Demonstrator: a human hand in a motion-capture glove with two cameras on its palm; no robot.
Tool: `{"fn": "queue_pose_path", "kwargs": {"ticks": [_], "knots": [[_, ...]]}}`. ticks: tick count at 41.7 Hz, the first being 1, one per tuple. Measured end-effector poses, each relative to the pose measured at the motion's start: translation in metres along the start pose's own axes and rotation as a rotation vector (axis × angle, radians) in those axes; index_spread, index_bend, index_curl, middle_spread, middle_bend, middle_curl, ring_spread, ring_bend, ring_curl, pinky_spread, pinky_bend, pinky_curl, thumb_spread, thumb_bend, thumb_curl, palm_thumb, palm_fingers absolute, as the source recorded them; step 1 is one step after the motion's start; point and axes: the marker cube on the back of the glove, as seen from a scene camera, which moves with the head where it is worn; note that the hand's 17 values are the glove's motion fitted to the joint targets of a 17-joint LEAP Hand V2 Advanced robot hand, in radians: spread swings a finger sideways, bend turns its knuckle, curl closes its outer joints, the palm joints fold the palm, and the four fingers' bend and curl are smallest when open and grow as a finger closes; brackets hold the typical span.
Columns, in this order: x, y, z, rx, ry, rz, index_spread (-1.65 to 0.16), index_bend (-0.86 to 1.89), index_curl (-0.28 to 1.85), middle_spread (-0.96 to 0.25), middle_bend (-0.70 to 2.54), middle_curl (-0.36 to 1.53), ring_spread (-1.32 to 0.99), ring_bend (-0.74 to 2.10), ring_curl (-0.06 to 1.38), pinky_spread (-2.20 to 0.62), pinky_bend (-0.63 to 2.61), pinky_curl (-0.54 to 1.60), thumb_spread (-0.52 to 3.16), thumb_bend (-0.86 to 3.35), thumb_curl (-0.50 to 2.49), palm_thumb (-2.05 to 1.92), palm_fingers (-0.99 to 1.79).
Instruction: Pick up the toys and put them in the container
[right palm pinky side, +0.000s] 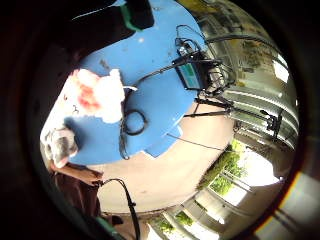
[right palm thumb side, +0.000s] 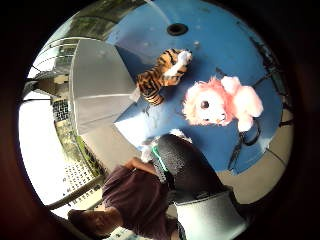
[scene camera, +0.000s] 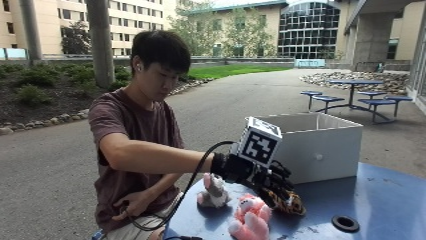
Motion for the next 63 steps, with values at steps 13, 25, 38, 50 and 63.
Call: {"fn": "queue_pose_path", "kwargs": {"ticks": [13,25,38,50,63], "knots": [[-0.011,-0.029,0.115,-0.016,-0.025,-0.008,-0.2,0.28,0.16,-0.05,0.22,0.26,-0.05,0.64,0.27,0.0,0.89,0.33,1.28,0.17,0.34,0.35,0.3],[-0.012,-0.046,0.123,0.219,-0.214,-0.085,-0.17,0.43,0.25,-0.21,1.01,0.53,-0.26,1.03,0.4,-0.34,0.57,0.26,1.38,0.43,0.46,0.79,1.39],[-0.01,-0.039,0.075,0.093,-0.316,-0.063,-0.04,1.01,0.49,-0.13,1.13,0.63,-0.25,1.27,0.54,-0.38,0.92,0.43,1.0,0.36,0.64,0.82,1.24],[-0.027,0.024,-0.098,0.242,-0.243,-0.027,-0.15,0.96,0.6,-0.19,1.29,0.76,-0.35,1.4,0.62,-0.38,1.04,0.51,0.65,0.14,0.72,0.61,0.86],[-0.146,0.046,-0.272,0.449,-0.116,-0.07,-0.23,0.94,0.7,-0.22,1.35,0.84,-0.39,1.47,0.67,-0.37,1.15,0.56,0.52,0.08,0.81,0.62,0.75]]}}
